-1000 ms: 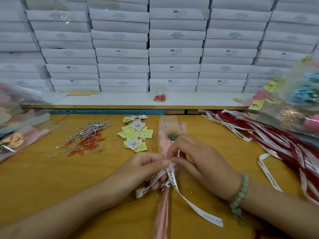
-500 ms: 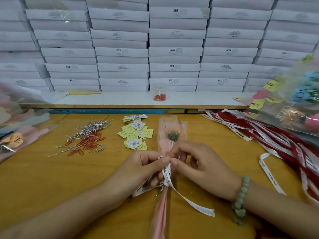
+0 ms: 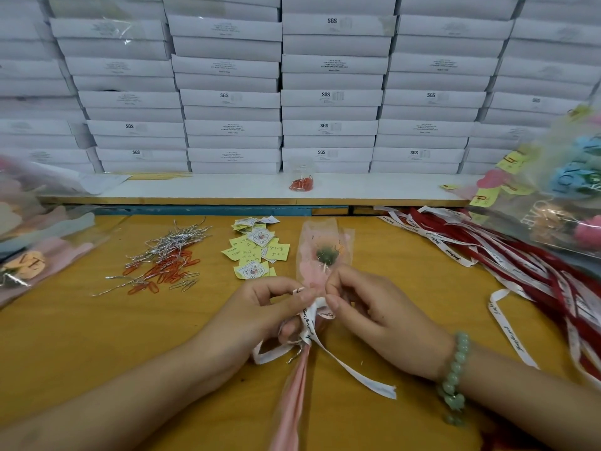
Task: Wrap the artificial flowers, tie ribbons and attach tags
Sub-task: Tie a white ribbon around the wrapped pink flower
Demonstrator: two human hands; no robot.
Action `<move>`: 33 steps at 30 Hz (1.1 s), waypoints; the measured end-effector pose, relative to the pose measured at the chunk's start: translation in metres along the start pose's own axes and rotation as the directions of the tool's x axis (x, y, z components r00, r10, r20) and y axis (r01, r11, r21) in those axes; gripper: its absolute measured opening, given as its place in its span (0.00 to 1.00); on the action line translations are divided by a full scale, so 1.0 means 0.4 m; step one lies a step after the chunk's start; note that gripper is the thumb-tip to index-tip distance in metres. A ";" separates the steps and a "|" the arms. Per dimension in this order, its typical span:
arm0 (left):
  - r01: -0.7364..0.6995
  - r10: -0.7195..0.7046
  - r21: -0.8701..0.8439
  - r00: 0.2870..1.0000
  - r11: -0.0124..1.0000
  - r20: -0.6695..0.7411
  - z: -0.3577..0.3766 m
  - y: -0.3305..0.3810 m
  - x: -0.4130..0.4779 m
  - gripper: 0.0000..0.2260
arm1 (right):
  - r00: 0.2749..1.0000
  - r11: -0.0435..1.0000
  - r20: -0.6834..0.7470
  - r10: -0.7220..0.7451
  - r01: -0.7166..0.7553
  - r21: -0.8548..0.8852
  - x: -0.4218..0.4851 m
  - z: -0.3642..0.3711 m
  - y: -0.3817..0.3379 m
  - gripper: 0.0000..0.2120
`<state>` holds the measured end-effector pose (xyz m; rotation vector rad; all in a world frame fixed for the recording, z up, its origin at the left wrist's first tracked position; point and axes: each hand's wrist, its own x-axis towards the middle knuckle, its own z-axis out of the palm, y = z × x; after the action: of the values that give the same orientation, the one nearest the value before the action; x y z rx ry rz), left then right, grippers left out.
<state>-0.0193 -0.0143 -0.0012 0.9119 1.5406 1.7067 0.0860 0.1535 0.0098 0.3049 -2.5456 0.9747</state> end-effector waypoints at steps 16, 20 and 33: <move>-0.075 0.078 0.034 0.994 0.997 -0.075 -0.004 -0.003 -0.004 0.08 | 0.998 0.994 -0.055 -0.044 0.049 0.096 -0.003 0.002 -0.010 0.05; -0.103 0.109 0.073 0.991 0.992 -0.076 0.003 0.001 -0.008 0.07 | 0.993 0.996 -0.119 -0.024 0.034 0.085 0.001 0.002 -0.010 0.11; -0.276 0.300 0.296 0.953 0.914 -0.038 0.013 0.009 -0.010 0.04 | 0.999 0.997 -0.020 0.048 -0.047 0.065 -0.002 0.016 0.000 0.12</move>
<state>-0.0128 -0.0150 0.0025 1.2869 1.8157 1.7660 0.0850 0.1491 0.0053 0.2512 -2.5158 1.0738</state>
